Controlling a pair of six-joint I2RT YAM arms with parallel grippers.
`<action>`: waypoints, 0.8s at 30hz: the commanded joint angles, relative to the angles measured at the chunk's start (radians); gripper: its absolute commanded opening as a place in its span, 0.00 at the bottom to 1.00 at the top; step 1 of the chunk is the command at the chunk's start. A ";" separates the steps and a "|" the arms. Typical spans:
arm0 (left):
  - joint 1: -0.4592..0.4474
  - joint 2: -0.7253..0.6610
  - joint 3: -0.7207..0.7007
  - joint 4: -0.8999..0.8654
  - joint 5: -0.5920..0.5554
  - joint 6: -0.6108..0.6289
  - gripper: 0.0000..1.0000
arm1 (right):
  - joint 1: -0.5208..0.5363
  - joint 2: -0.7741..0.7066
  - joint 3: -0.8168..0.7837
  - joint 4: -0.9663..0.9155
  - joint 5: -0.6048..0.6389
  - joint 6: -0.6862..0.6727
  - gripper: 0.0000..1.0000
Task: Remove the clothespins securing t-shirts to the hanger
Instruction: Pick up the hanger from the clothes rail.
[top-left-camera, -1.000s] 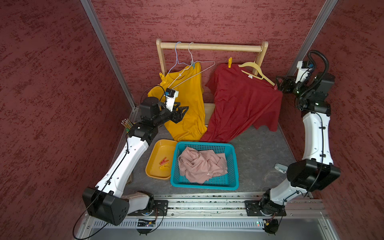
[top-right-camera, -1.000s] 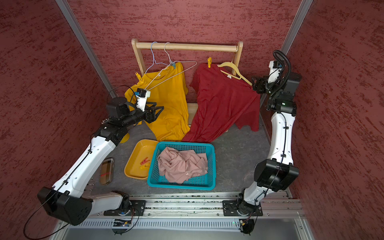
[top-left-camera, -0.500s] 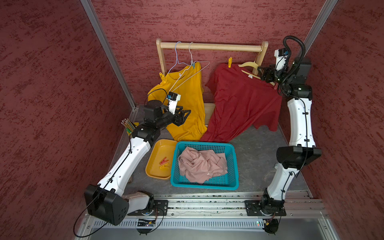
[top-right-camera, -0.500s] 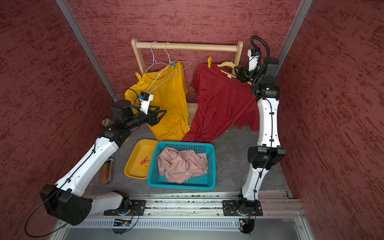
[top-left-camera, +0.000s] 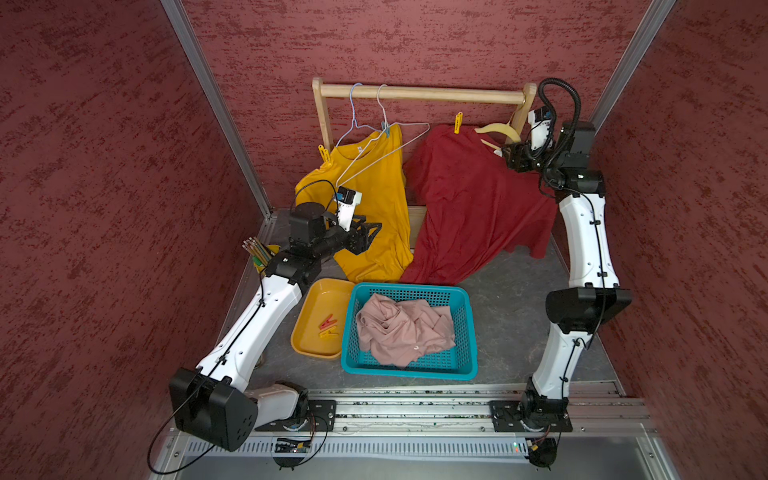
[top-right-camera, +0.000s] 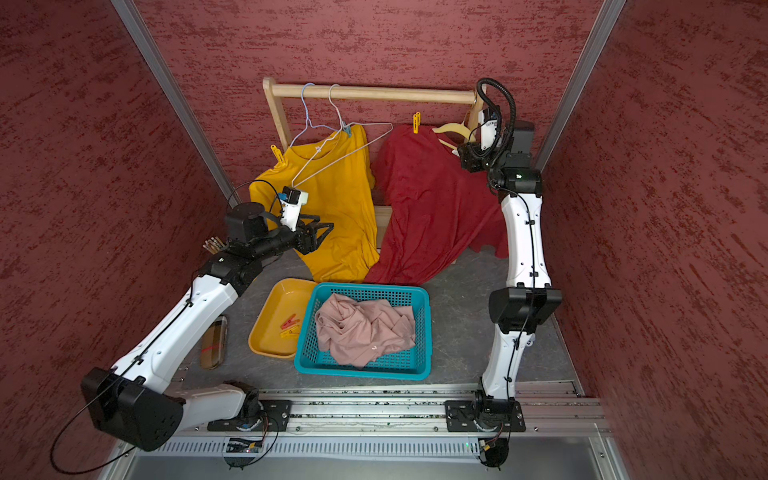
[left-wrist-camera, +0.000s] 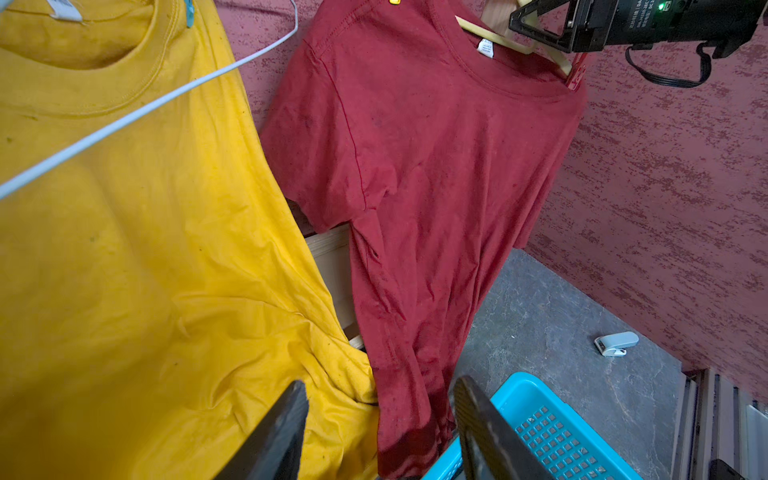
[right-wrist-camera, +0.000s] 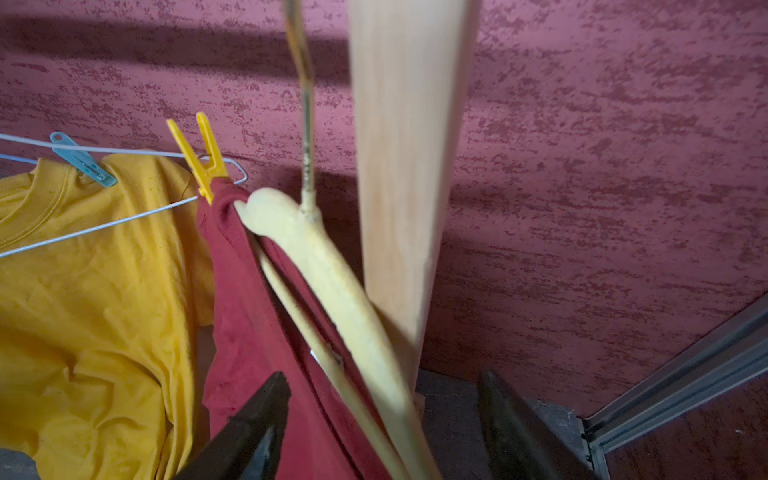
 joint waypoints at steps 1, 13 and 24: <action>0.000 -0.029 -0.015 0.005 0.005 0.003 0.57 | 0.010 -0.032 0.009 -0.047 -0.001 0.003 0.69; 0.000 -0.037 -0.026 -0.001 0.005 0.012 0.57 | 0.035 -0.063 0.004 -0.049 -0.072 0.036 0.35; 0.005 -0.048 -0.041 0.000 0.002 0.014 0.57 | 0.036 -0.058 -0.001 -0.053 -0.137 0.049 0.18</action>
